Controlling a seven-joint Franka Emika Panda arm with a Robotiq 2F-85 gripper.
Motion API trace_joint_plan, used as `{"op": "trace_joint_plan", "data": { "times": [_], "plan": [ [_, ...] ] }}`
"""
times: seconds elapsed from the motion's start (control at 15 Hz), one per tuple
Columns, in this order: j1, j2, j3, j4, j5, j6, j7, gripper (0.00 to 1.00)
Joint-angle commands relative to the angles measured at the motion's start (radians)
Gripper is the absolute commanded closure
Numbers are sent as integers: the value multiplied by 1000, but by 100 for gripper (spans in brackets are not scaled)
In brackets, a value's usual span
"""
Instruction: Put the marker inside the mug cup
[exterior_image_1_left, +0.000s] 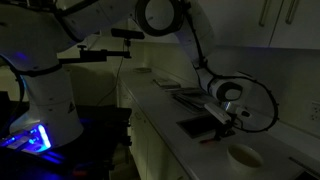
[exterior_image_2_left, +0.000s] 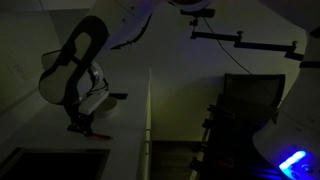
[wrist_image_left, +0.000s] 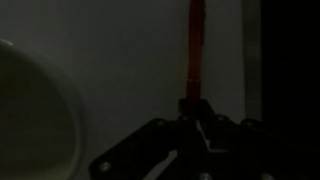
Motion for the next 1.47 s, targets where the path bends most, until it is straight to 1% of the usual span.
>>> {"op": "trace_joint_plan", "data": {
  "times": [0.0, 0.07, 0.27, 0.4, 0.47, 0.6, 0.67, 0.8, 0.93, 1.07, 1.13, 1.2, 1.27, 1.4],
  "plan": [
    [17, -84, -39, -101, 13, 155, 82, 96],
    [17, -102, -49, -120, 17, 203, 111, 96],
    [30, -149, -108, -189, 11, 372, 199, 96],
    [20, -172, -127, -236, 18, 467, 213, 96],
    [0, -188, -114, -262, 30, 500, 199, 96],
    [-16, -211, -116, -310, 59, 573, 209, 96],
    [-42, -222, -91, -334, 81, 602, 192, 96],
    [-113, -250, -14, -380, 128, 628, 148, 96],
    [-172, -273, 51, -424, 168, 662, 133, 96],
    [-214, -296, 92, -467, 195, 713, 135, 96],
    [-225, -309, 97, -493, 203, 755, 144, 96],
    [-226, -323, 88, -516, 213, 795, 165, 96],
    [-205, -339, 52, -540, 222, 840, 191, 96],
    [-183, -361, 4, -582, 245, 920, 225, 96]
  ]
}}
